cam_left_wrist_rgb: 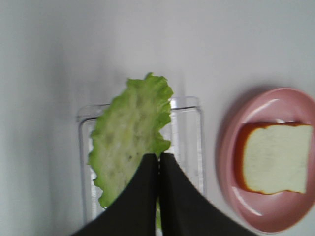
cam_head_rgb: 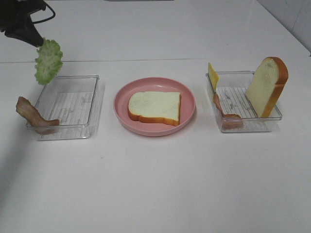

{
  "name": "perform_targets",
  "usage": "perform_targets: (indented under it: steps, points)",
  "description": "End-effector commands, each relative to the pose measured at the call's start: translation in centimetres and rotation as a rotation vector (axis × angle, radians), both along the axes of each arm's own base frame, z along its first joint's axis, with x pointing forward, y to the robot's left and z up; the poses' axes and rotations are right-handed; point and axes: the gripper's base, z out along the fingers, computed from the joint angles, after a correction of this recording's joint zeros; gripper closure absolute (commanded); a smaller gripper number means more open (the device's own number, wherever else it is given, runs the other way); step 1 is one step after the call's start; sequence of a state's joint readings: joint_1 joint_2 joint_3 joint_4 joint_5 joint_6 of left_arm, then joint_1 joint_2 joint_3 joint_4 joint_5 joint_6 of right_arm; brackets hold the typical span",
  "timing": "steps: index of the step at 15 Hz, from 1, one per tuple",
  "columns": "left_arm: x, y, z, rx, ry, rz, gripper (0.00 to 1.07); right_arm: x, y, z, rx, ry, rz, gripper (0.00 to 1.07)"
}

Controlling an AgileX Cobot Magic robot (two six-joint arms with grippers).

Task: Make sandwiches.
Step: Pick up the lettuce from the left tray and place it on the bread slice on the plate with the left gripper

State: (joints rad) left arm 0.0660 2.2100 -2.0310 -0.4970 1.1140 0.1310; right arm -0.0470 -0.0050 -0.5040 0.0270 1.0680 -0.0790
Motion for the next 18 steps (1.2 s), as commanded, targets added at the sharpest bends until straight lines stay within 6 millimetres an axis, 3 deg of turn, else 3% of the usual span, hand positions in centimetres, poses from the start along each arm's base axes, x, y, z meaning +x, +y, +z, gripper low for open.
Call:
perform_targets:
  steps: [1,5,9,10,11,12,13,15,18]
  points:
    - [-0.3,-2.0,2.3,-0.179,-0.068,-0.046,1.07,-0.2,0.0,0.0,0.002,-0.024,-0.014,0.32]
    - [-0.4,-6.0,3.2,-0.309,-0.105,-0.116,1.07,-0.2,0.0,0.0,0.002,-0.024,-0.014,0.32]
    - [-1.0,-12.9,3.2,-0.314,-0.152,-0.202,1.07,-0.2,0.0,0.0,0.002,-0.024,-0.014,0.32]
    - [-1.6,-16.6,3.0,-0.319,-0.177,-0.241,1.07,-0.2,0.0,0.0,0.002,-0.024,-0.014,0.32]
    - [-1.8,-17.6,2.8,-0.323,-0.180,-0.251,1.07,-0.2,0.0,0.0,0.002,-0.024,-0.014,0.32]
    - [-2.5,-21.6,1.3,-0.360,-0.163,-0.275,1.07,-0.2,0.0,0.0,0.002,-0.024,-0.014,0.32]
    - [-2.9,-23.4,0.4,-0.377,-0.147,-0.288,1.07,-0.2,0.0,0.0,0.002,-0.024,-0.014,0.32]
    - [-3.4,-25.3,-1.0,-0.389,-0.116,-0.310,1.07,-0.2,0.0,0.0,0.002,-0.024,-0.014,0.32]
    - [-3.8,-27.2,-5.4,-0.329,-0.037,-0.361,1.07,-0.2,0.0,0.0,0.002,-0.024,-0.014,0.32]
